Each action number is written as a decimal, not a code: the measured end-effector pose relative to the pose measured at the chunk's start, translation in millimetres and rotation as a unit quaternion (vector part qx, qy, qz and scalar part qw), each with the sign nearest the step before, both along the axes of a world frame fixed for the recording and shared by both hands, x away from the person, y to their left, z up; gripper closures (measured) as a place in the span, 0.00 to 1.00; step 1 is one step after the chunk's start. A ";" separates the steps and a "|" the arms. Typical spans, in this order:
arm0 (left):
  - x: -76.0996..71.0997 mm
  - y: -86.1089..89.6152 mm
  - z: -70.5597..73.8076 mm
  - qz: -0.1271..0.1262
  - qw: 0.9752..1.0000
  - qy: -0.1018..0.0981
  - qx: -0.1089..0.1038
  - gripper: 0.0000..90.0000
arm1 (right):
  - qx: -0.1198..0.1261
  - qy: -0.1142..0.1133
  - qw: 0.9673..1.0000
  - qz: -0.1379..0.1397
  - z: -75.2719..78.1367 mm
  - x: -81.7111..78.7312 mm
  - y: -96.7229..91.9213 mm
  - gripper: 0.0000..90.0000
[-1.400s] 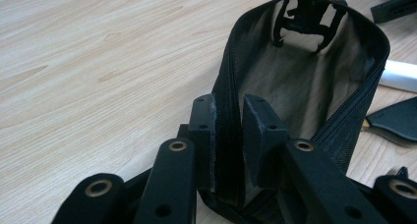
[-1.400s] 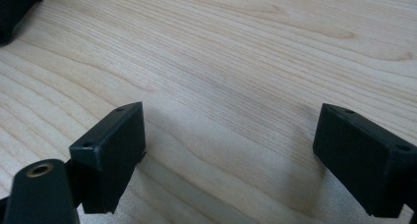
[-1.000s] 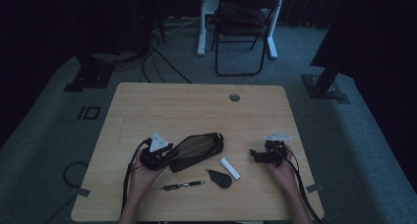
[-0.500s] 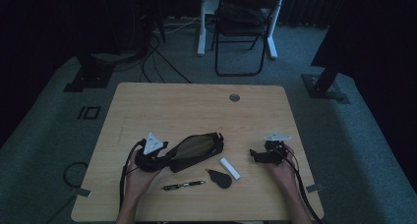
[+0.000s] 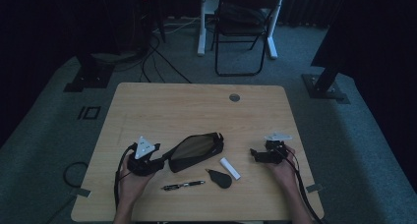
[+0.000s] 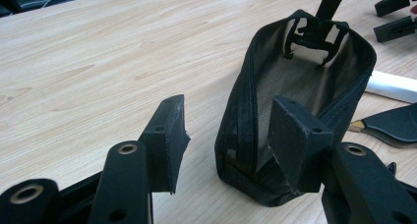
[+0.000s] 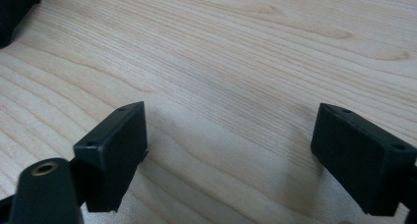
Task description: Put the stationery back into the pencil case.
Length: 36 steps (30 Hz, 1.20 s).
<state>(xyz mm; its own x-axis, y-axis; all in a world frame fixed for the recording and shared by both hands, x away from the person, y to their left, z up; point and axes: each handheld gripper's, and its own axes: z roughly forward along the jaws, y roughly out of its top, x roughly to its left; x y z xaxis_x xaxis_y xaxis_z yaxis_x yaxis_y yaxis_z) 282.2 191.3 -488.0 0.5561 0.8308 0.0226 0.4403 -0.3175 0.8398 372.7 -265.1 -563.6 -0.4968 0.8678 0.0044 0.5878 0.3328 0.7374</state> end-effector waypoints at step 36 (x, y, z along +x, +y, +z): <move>-43.6 -19.8 1.8 -0.101 0.995 -0.005 -0.005 0.63 | 0.000 0.000 1.000 -0.001 0.0 -0.4 0.2 0.16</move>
